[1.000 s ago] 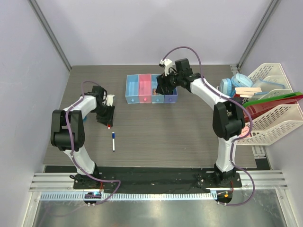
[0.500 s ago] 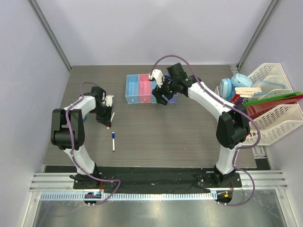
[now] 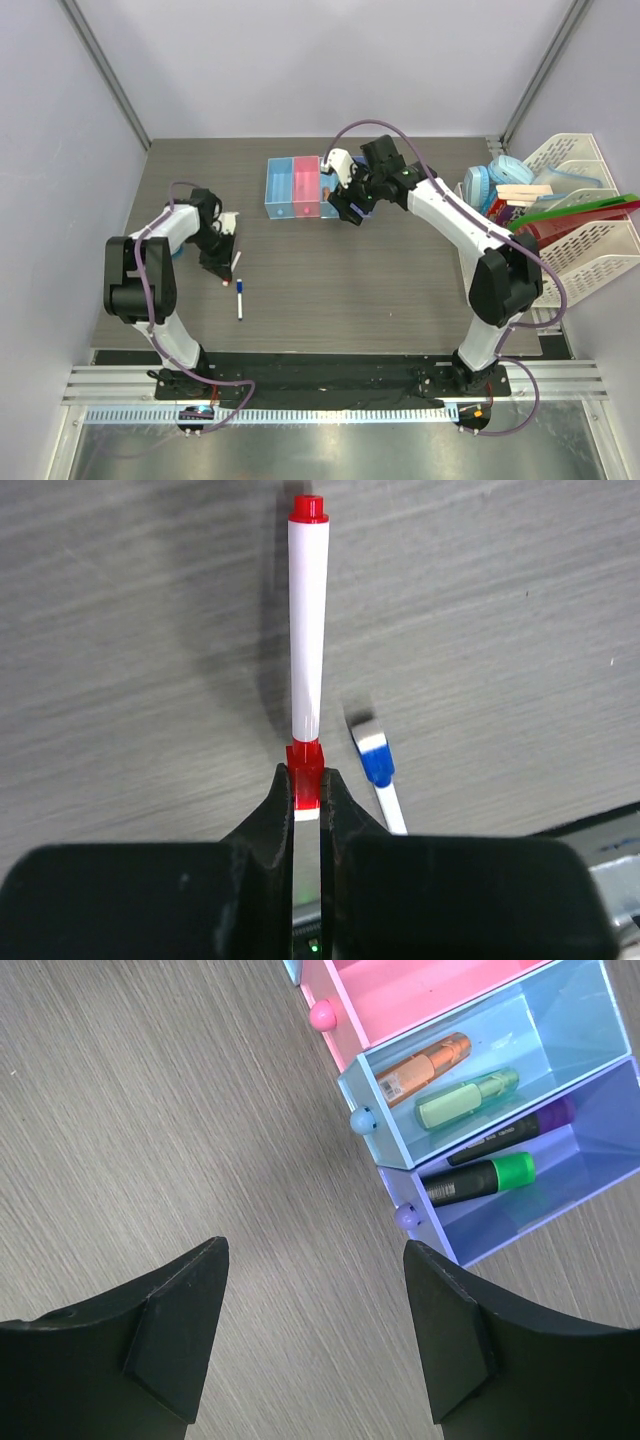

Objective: Sort the stationery into containers
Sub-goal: Pick up the pen from the center of the board.

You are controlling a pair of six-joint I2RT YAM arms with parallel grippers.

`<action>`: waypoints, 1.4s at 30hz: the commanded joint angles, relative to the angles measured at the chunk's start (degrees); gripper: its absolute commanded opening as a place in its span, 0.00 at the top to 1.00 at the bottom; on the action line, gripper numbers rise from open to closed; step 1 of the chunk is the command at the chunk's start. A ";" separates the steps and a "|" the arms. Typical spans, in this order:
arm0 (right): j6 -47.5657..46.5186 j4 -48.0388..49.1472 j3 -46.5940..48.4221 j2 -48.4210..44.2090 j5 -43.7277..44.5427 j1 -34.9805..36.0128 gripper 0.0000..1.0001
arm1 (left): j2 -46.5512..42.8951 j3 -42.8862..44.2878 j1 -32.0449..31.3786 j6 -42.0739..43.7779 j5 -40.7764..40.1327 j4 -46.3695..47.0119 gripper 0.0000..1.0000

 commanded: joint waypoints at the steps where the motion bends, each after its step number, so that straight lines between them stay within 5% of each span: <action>1: -0.14 0.63 -1.27 -4.88 1.65 0.80 0.24 | 0.07 1.58 -0.11 0.08 1.97 -5.35 1.00; 16: 1.26 0.46 -3.03 -8.22 4.03 2.04 0.23 | 10.18 7.20 -9.68 -1.59 0.65 -7.46 1.00; 29: 1.18 0.81 -4.96 -9.01 5.52 2.21 0.23 | 15.89 15.29 -20.41 -1.68 10.49 -8.52 1.00; 42: -9.44 -5.95 -5.66 -7.08 3.15 6.16 0.23 | 4.65 26.35 -17.43 -4.40 4.88 -1.76 1.00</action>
